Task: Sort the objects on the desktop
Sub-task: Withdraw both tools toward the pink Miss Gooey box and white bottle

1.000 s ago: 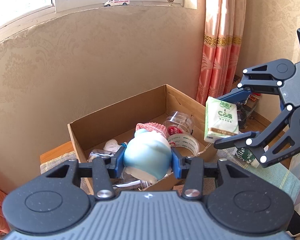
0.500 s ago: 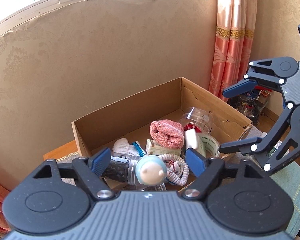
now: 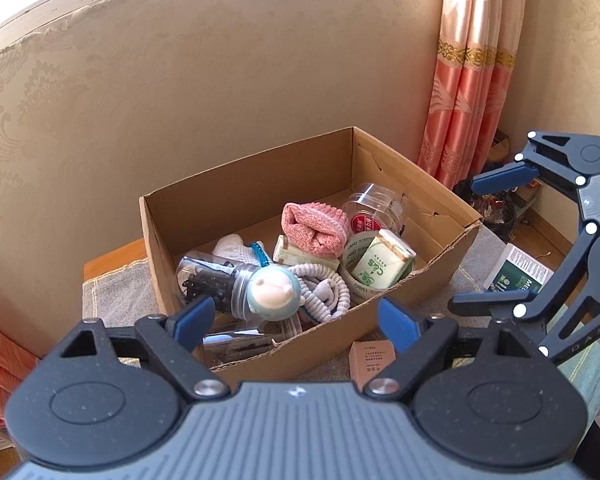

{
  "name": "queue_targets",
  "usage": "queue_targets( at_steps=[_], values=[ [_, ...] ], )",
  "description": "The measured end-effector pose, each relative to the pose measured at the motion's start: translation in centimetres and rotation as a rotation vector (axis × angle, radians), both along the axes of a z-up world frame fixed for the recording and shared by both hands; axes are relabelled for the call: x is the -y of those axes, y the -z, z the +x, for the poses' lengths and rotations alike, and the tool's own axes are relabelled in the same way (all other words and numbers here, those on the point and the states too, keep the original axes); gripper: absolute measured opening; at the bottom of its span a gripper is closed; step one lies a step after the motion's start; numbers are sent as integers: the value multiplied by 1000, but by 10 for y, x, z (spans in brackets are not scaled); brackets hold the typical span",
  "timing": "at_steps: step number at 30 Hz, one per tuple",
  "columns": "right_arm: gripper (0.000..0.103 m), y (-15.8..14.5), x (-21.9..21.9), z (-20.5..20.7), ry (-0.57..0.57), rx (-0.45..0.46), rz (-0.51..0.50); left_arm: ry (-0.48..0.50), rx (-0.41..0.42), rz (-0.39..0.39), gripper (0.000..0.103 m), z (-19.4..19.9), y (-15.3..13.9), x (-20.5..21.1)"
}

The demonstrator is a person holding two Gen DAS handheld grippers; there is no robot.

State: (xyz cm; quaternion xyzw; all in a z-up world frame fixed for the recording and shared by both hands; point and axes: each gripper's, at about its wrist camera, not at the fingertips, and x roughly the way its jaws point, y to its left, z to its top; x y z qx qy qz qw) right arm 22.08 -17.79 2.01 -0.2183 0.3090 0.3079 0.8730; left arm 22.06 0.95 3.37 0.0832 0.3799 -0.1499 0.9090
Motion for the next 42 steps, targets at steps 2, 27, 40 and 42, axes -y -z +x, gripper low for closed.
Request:
queue_targets(
  at_steps=[2,27,40,42],
  values=[
    [103,-1,1,-8,11,4,15,-11,-4,-11,89,-6,-1,0],
    [103,59,23,-79,242,-98,66,-114,-109,45,90,-44,51,34],
    [103,57,41,-77,316,-54,19,-109,-181,56,90,-32,85,43],
    [103,56,48,-72,346,-37,3,-108,-191,51,90,-29,88,42]
  ],
)
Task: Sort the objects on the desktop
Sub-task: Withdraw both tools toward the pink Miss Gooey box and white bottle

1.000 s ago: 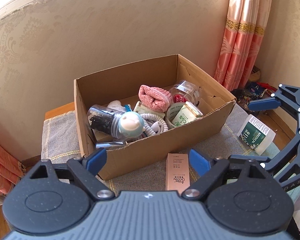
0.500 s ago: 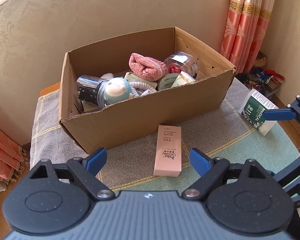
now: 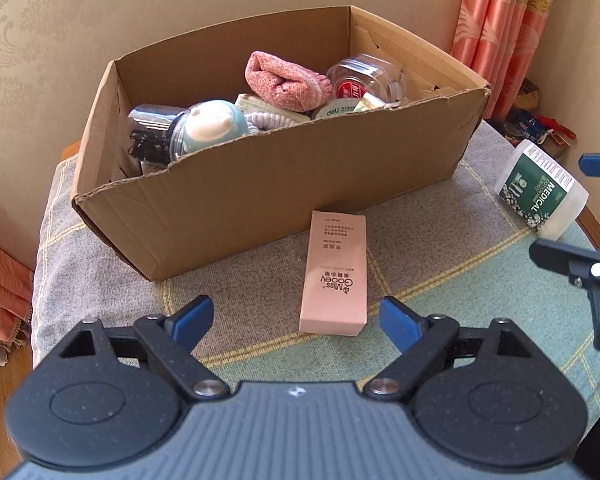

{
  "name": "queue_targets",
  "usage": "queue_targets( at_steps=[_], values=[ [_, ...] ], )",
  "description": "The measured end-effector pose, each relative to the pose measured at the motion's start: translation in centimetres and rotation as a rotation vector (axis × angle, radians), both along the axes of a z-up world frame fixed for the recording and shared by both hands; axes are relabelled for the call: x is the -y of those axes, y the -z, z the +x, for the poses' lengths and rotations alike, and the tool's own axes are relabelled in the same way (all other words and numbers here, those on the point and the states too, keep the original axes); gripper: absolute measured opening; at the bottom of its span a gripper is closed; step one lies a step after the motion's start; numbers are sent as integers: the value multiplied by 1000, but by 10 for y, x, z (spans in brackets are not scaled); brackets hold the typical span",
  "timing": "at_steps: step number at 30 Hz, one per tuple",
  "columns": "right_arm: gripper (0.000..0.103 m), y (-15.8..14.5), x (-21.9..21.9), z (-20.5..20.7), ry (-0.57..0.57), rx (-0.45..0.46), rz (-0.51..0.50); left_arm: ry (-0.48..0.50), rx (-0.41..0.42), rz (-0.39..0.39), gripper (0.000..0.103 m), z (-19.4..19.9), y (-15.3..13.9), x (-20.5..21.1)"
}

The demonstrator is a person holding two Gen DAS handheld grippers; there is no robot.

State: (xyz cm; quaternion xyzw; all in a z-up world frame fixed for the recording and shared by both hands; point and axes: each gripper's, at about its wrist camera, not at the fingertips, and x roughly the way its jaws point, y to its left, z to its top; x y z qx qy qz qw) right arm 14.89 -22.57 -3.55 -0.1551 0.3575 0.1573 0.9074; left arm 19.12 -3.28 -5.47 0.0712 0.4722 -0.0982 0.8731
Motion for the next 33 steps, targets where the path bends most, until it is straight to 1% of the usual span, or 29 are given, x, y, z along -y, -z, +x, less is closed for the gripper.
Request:
queue_targets(
  at_steps=[2,5,7,10,13,15,22,26,33],
  values=[
    [103,1,12,7,51,12,-16,2,-11,-5,90,2,4,0],
    [103,6,26,18,107,1,-23,7,-25,-9,90,5,9,1],
    [103,13,35,26,131,-26,-22,6,-34,-12,90,7,13,0],
    [103,22,42,33,144,-69,7,-2,-45,-10,90,9,17,-2],
    [103,26,42,35,137,-97,41,-16,-55,-4,90,10,20,-7],
    [103,26,38,34,125,-100,44,-22,-59,-3,90,9,21,-12],
    [103,22,19,27,48,-125,88,-45,-61,13,90,6,22,-27],
    [103,23,10,24,16,-142,101,-86,-60,11,90,8,22,-43],
    [103,19,14,24,18,-134,110,-171,-45,50,90,22,19,-73]
  ],
)
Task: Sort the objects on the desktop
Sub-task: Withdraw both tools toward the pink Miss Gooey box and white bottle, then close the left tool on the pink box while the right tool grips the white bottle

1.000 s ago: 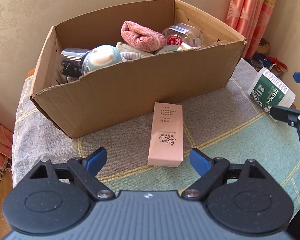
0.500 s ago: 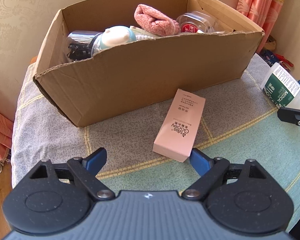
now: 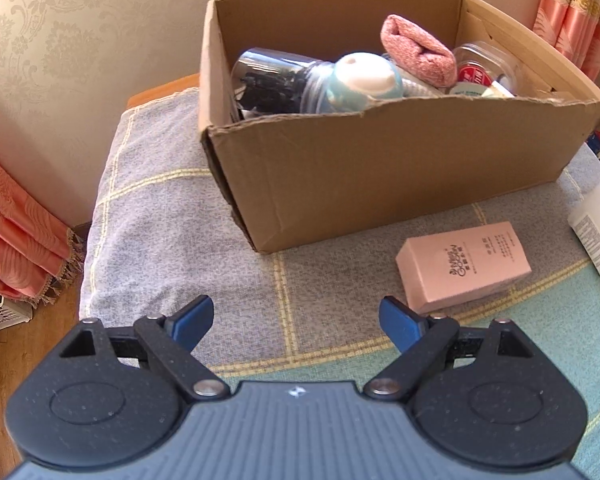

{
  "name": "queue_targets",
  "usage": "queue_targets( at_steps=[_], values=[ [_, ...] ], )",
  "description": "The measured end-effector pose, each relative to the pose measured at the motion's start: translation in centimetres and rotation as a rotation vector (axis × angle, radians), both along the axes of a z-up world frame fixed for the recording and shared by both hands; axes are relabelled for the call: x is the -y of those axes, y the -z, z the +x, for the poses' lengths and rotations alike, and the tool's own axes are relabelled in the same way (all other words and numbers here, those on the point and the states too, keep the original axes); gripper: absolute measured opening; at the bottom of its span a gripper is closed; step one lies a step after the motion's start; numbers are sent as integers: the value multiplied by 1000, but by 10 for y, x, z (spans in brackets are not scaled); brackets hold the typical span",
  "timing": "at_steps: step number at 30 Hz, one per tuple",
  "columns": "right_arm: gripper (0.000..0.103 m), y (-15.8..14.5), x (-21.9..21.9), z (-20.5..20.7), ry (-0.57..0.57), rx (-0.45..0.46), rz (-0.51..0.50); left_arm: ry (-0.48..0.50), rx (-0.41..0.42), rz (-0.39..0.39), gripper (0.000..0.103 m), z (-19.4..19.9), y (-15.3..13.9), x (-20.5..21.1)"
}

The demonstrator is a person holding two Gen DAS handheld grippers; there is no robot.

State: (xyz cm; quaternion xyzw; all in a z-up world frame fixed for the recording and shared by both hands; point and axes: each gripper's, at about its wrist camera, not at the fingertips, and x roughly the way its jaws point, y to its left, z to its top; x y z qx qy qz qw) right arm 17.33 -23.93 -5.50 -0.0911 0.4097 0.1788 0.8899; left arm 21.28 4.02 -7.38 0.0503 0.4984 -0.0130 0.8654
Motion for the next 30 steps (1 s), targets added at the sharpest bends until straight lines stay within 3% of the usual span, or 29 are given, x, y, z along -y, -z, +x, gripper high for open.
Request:
queue_targets(
  at_steps=[6,10,13,21,30],
  values=[
    [103,-2,8,7,-41,1,10,76,15,-68,90,-8,-13,6],
    [103,2,8,18,-92,-7,-49,127,15,-136,90,-9,-18,27],
    [103,10,13,24,-109,-38,-25,167,10,-179,90,-6,-17,45],
    [103,23,15,32,-122,-86,17,181,-8,-192,90,9,-5,80],
    [103,31,11,29,-140,-94,14,138,-19,-112,90,17,10,90]
  ],
)
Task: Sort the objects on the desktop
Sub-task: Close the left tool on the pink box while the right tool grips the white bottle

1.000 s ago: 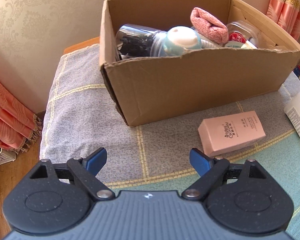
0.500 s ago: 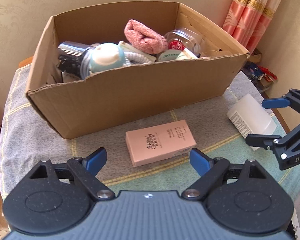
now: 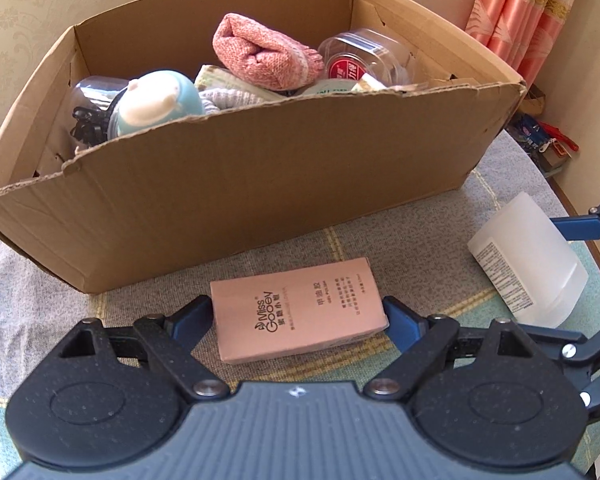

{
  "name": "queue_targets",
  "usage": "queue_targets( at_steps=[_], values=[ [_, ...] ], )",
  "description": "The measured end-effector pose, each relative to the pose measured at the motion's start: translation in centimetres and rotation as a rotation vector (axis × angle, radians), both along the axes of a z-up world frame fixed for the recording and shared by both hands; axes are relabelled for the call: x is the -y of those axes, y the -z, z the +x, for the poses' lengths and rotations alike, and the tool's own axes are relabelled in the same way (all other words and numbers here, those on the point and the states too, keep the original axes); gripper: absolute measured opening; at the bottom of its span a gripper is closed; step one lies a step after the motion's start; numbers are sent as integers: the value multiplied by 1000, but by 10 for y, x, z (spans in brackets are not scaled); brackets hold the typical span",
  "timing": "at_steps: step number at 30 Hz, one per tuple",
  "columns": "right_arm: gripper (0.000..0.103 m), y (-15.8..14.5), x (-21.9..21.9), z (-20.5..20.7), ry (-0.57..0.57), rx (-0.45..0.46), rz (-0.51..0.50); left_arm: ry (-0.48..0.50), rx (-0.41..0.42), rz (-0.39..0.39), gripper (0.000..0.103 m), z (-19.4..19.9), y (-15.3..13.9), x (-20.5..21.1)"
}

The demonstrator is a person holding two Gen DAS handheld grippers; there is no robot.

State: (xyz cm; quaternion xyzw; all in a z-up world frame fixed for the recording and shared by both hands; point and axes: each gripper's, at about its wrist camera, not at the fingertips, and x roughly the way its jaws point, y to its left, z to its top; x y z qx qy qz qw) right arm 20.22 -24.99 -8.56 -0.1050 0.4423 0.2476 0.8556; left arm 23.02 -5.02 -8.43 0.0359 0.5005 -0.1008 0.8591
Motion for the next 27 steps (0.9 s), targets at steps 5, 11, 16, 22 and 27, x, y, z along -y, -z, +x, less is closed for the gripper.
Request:
queue_targets(
  at_steps=[5,11,16,22,27],
  values=[
    [103,-1,-5,-12,-31,-23,19,-5,0,2,90,-1,1,-8],
    [103,-2,-18,-29,-79,-73,41,-32,-5,16,90,-2,6,-19],
    [103,-3,-26,-39,-137,-72,21,-44,8,-6,89,-4,6,-29],
    [103,-10,-30,-22,-242,-7,-36,-59,11,-16,84,-4,6,-39],
    [103,-15,-48,-7,-415,21,-68,-63,10,-19,84,-6,6,-41]
  ],
)
